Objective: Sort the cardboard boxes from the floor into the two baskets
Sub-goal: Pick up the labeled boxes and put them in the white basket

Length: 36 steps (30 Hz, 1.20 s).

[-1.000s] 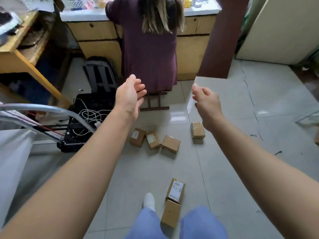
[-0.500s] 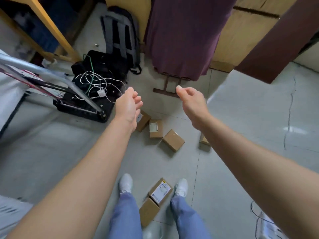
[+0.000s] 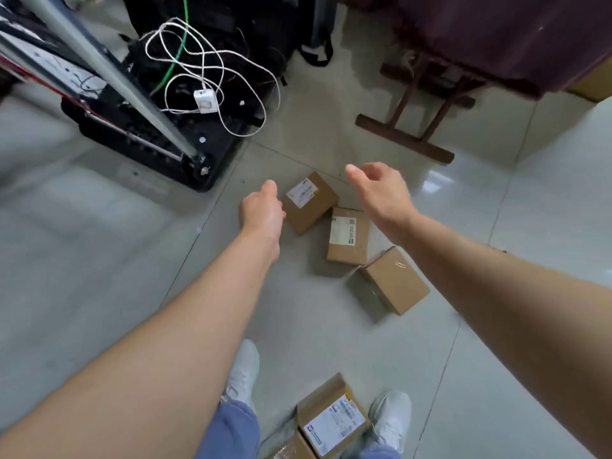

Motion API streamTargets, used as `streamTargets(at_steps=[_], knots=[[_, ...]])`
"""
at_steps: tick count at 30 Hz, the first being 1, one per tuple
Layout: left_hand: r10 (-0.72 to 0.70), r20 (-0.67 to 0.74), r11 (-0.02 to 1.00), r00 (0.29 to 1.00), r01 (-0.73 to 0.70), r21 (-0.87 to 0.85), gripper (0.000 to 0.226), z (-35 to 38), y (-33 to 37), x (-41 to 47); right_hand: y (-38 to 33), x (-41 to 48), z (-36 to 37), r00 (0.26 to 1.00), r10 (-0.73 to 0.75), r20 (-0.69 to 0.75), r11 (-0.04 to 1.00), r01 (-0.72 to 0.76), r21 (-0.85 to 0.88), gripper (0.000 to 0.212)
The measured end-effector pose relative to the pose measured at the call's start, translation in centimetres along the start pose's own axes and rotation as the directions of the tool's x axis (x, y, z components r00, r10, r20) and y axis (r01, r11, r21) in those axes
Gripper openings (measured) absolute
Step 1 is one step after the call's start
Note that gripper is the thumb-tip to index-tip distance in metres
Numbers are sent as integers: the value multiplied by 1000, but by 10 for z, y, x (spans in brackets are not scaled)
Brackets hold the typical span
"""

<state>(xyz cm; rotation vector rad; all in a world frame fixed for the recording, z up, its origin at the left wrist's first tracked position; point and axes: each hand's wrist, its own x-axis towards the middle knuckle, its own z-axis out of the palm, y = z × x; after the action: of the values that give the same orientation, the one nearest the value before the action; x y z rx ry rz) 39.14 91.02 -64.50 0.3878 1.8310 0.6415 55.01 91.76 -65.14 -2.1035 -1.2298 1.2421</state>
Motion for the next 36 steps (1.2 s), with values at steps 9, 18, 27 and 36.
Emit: streamTargets(at_steps=[9, 18, 27, 36], knots=[[-134, 14, 991, 991, 134, 7, 15, 52, -93, 140, 111, 123, 107, 999, 26, 43, 988, -19, -153, 67], [-172, 154, 963, 973, 198, -180, 34, 77, -121, 228, 146, 195, 167, 984, 127, 122, 974, -101, -202, 66], [-143, 23, 970, 989, 145, -196, 38, 42, -85, 191, 95, 137, 155, 986, 159, 43, 968, -147, -204, 65], [-87, 16, 973, 996, 89, -213, 30, -32, 28, 57, -40, 14, 73, 963, 269, -6, 950, -264, 164, 56]])
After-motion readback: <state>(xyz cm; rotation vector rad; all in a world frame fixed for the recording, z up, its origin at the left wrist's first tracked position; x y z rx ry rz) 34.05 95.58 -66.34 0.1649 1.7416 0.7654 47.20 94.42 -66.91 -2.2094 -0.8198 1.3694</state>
